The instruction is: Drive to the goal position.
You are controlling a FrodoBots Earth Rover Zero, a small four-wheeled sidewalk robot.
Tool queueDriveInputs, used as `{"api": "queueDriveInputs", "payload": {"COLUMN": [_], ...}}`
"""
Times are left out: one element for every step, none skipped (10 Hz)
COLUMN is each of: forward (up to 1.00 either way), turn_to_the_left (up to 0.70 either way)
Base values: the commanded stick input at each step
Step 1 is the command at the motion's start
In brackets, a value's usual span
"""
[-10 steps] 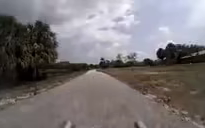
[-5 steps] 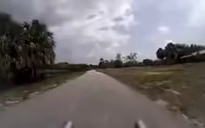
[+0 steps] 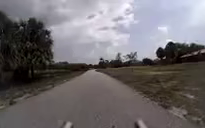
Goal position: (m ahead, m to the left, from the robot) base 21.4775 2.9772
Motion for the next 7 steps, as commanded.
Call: {"api": "queueDriveInputs", "payload": {"forward": [0.85,0.85,0.85,0.85,0.85,0.85,0.85], "turn_to_the_left": [0.0,0.0,0.0,0.0,0.0,0.0,0.0]}}
